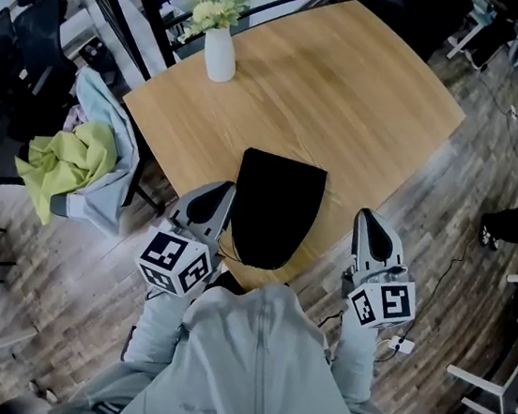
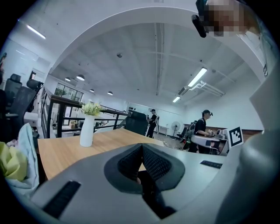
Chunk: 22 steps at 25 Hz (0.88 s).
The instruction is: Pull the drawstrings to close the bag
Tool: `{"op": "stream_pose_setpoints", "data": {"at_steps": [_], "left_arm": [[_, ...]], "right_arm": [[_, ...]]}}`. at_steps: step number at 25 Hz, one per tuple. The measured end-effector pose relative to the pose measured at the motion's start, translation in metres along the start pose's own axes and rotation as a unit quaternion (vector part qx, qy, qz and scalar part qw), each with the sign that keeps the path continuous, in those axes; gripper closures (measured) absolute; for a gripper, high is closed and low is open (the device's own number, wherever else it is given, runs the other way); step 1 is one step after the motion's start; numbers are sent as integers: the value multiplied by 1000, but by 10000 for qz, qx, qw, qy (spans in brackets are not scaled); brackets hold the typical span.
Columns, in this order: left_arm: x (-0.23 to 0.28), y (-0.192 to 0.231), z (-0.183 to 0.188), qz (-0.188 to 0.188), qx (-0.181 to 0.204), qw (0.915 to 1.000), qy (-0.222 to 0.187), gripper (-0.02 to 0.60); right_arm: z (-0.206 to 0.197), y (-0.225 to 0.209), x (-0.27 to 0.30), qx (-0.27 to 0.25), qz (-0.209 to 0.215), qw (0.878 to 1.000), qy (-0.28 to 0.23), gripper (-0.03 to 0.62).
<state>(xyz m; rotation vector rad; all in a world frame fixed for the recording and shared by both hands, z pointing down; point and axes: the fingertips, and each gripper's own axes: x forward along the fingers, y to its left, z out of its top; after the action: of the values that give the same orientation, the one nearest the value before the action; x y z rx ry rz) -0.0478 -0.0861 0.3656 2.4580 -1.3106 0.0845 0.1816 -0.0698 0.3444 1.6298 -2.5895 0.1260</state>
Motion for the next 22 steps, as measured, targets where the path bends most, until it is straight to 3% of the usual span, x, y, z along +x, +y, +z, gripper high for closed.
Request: {"op": "stream_pose_setpoints", "data": {"at_steps": [22], "left_arm": [[-3,4,-3,-32,12,10000,72,555]], "right_arm": [[-2,8,6,26,28,9999,113,572]]}}
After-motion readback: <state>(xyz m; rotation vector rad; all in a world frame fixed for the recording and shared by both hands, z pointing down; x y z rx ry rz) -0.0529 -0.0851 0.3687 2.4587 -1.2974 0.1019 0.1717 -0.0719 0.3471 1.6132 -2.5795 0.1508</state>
